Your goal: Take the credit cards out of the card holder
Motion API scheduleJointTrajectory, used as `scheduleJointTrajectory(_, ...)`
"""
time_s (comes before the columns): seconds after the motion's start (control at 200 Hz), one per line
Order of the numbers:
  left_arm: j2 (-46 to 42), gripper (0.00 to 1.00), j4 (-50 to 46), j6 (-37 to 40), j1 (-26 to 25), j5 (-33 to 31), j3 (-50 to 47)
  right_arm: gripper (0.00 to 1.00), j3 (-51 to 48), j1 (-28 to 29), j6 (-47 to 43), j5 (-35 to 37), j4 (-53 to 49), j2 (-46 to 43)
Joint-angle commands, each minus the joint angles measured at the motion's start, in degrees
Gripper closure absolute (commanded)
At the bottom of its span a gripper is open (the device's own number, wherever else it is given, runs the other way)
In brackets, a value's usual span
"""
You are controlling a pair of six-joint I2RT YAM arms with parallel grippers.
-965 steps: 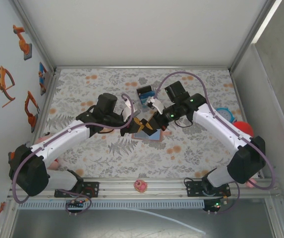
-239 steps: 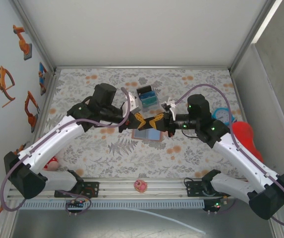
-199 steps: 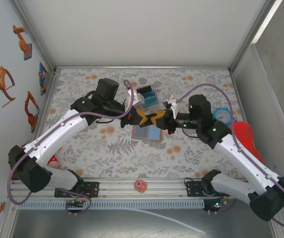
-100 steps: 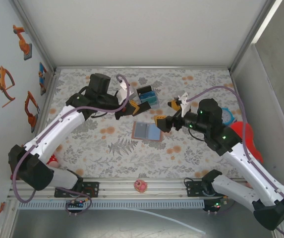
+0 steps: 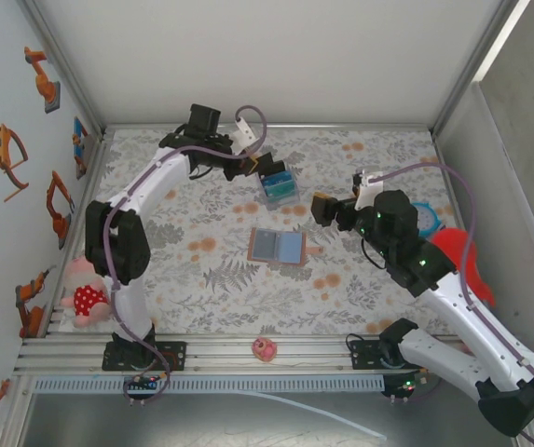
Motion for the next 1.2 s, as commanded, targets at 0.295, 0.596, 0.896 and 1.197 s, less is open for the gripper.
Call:
scheduleJointTrajectory(0.295,16.00,1.00,-2.74,5.01,0.06,-2.66,16.76,0.03,2.36,0.33,5.28,11.65,-4.42,3.16)
scheduleJointTrajectory(0.596,20.57,1.00,-3.45,5.12,-0.04,0.03,21.33,0.03,0.94,0.33,7.08,13.89,-3.99,4.60)
scheduleJointTrajectory(0.896,22.84,1.00,-3.85,6.17,0.02,1.98,22.32,0.05,0.95,0.33,7.48,14.45,-4.51,5.70)
scheduleJointTrajectory(1.197,24.99,1.00,-5.01,7.76,-0.04,2.35,23.69,0.10,0.76,0.33,7.26,13.59,-4.27,5.62)
